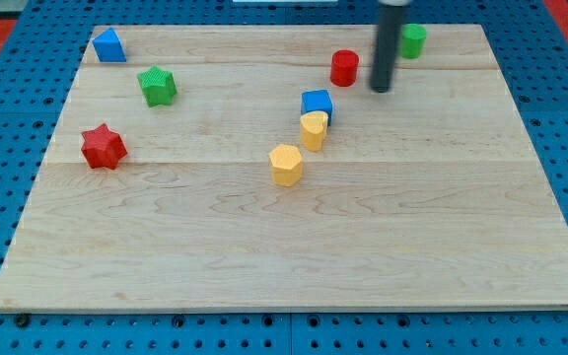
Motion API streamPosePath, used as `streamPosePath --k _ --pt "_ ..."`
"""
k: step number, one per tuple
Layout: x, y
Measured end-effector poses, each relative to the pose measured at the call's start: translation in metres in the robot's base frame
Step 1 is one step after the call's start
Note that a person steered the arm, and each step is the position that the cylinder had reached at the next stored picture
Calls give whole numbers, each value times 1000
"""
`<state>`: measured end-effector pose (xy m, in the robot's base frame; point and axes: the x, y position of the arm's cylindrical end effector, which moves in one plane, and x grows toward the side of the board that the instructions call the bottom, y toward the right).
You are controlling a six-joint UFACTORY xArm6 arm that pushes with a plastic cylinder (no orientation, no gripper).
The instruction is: Move the green circle slightly towards the blue triangle
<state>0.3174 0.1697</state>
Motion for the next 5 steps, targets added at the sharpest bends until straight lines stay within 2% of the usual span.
streamPosePath --k 1,2,3,4,5 --pt "-51 79" --pt "-84 80" --pt "-98 61" --pt "-98 -19" --pt "-92 -31"
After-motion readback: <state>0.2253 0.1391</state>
